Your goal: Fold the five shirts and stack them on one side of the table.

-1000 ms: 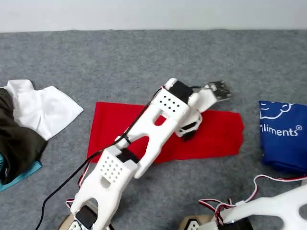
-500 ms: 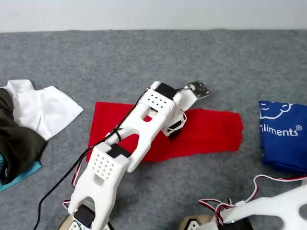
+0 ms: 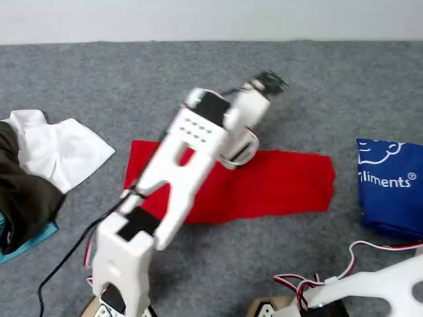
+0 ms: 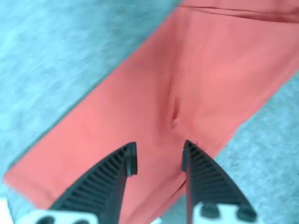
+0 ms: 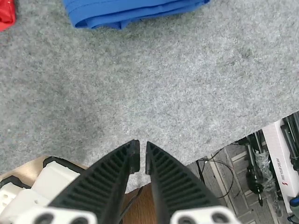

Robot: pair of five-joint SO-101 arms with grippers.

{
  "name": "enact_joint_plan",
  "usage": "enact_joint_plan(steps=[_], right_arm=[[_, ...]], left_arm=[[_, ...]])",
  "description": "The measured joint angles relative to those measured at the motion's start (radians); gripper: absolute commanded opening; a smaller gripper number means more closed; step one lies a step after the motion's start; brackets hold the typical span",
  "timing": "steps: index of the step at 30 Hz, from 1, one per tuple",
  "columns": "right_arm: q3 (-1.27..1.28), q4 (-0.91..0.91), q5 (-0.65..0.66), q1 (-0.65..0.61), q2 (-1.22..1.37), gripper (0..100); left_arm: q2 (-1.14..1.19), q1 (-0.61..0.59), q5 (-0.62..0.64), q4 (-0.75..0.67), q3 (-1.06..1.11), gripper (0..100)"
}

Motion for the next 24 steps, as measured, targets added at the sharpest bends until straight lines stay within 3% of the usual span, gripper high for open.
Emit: enact_joint_plan(steps=[9,18,24], right_arm=[[0.000,0.000,0.000,0.000,0.000,4.1],[0.000,0.000,0.040,0.000,0.000,4.1],[0.000,0.000,0.080,0.012,0.000,4.1]], left_arm=[[-0.310,-0.255,0.043,-0.005,0.393,22],[-0.453,-0.470,0.051,-0.307,0.848,27],[-0.384,-0.531,0.133,-0.376,0.902,32]])
